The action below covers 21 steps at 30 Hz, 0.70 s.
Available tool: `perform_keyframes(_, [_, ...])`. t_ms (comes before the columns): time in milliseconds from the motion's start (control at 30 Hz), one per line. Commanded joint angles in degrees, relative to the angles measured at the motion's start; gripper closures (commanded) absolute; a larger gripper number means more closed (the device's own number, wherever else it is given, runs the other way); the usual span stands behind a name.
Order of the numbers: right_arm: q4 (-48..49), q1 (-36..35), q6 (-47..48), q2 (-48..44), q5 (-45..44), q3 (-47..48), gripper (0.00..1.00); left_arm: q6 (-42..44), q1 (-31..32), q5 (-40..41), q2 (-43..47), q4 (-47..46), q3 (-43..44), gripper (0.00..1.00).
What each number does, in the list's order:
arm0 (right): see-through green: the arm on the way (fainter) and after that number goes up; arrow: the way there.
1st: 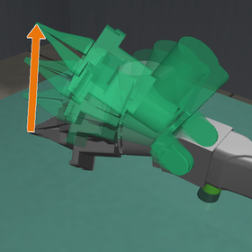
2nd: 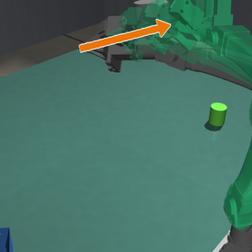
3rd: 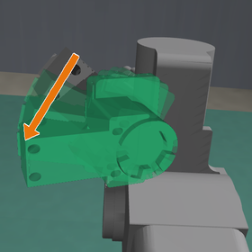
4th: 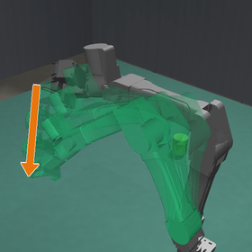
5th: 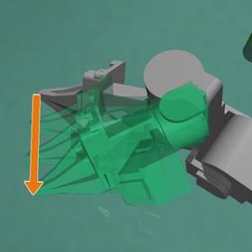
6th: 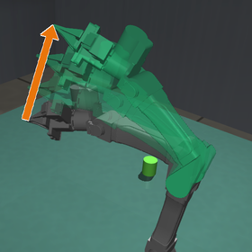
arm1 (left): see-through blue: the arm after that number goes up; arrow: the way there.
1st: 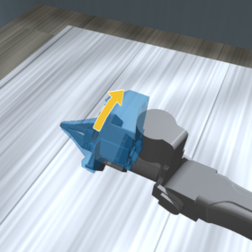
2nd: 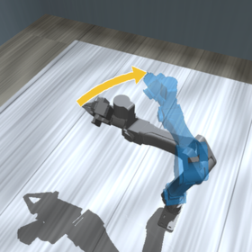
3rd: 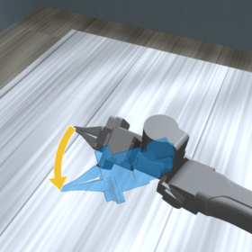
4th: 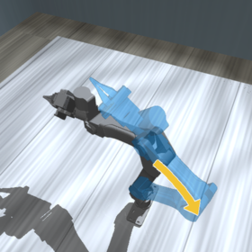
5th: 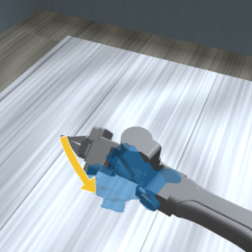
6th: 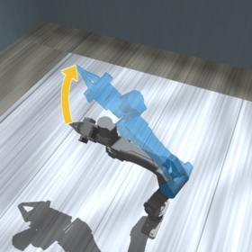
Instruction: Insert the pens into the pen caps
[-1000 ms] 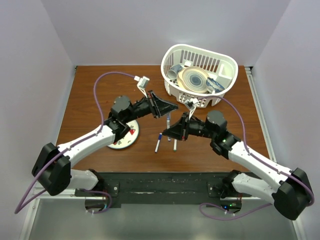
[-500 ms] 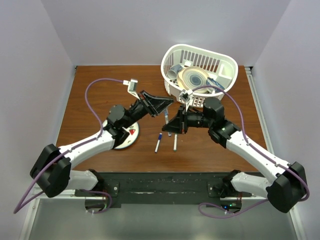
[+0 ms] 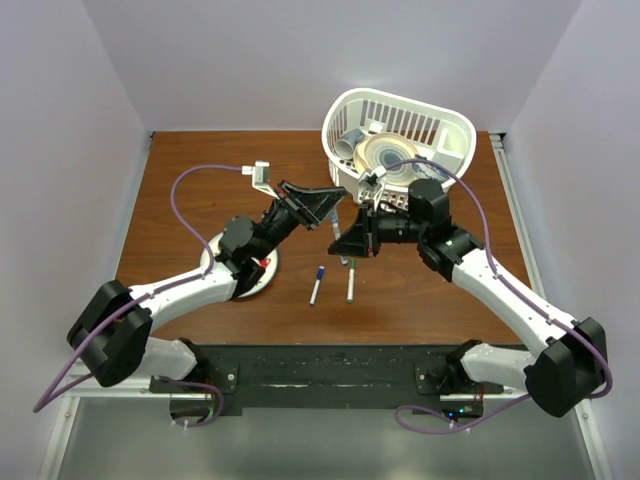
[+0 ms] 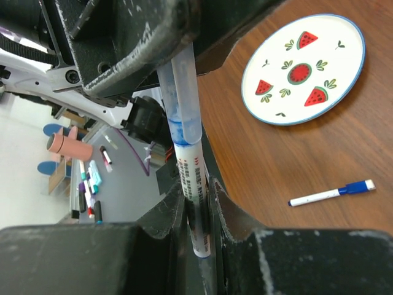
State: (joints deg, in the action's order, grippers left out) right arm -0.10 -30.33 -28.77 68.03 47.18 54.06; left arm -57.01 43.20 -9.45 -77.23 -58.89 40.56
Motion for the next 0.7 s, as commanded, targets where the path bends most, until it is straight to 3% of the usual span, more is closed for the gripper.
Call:
perform_keyframes(0, [28.8,10.1,-2.3,1.4,-28.5,16.1,1.00,-3.2,12.2,-30.4,-1.3,16.4,-6.5,1.00])
perform_keyframes(400, [29.6,10.3,-0.2,6.8,-27.4,22.8,1.00,-3.2,14.5,-30.7,-2.7,14.2,-5.1,1.00])
perform_keyframes(667, [25.2,8.8,1.2,7.3,-22.6,19.6,1.00,-0.7,11.1,-28.6,-0.6,21.2,0.8,1.00])
